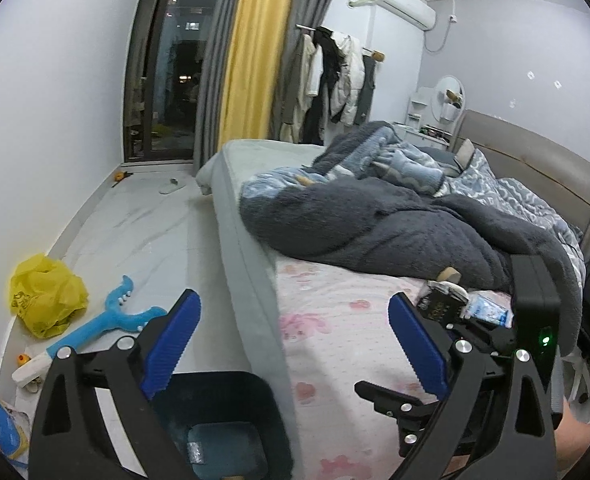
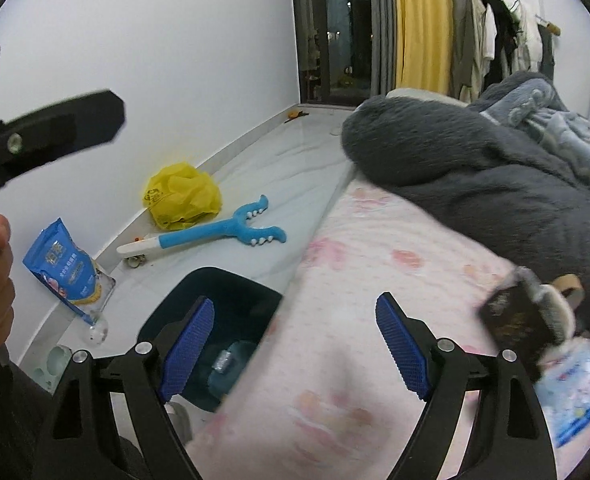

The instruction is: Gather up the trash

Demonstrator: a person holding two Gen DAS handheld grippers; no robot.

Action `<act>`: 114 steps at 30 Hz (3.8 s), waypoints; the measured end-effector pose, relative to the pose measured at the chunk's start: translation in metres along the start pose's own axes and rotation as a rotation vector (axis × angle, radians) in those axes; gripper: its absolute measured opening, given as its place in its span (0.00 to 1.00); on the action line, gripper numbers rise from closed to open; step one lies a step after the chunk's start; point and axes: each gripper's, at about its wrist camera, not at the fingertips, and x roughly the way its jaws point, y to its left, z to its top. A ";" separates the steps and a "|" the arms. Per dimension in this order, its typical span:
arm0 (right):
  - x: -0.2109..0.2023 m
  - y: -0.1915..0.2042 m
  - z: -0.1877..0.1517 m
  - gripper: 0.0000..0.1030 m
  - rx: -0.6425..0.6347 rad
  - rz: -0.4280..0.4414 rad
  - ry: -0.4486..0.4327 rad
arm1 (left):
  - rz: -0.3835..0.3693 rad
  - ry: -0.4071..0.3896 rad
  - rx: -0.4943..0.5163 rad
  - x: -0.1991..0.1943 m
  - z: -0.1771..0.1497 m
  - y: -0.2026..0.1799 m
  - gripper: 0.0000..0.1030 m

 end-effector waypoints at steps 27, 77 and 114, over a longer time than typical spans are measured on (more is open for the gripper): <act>-0.064 -0.114 -0.064 0.66 0.024 -0.005 -0.018 | -0.101 0.097 0.055 0.059 -0.015 -0.086 0.94; -0.118 -0.186 -0.079 0.28 0.274 0.126 -0.117 | -0.259 0.238 0.137 0.129 -0.059 -0.168 0.68; -0.114 -0.208 -0.062 0.28 0.296 0.136 -0.125 | -0.308 0.352 0.219 0.164 -0.059 -0.203 0.07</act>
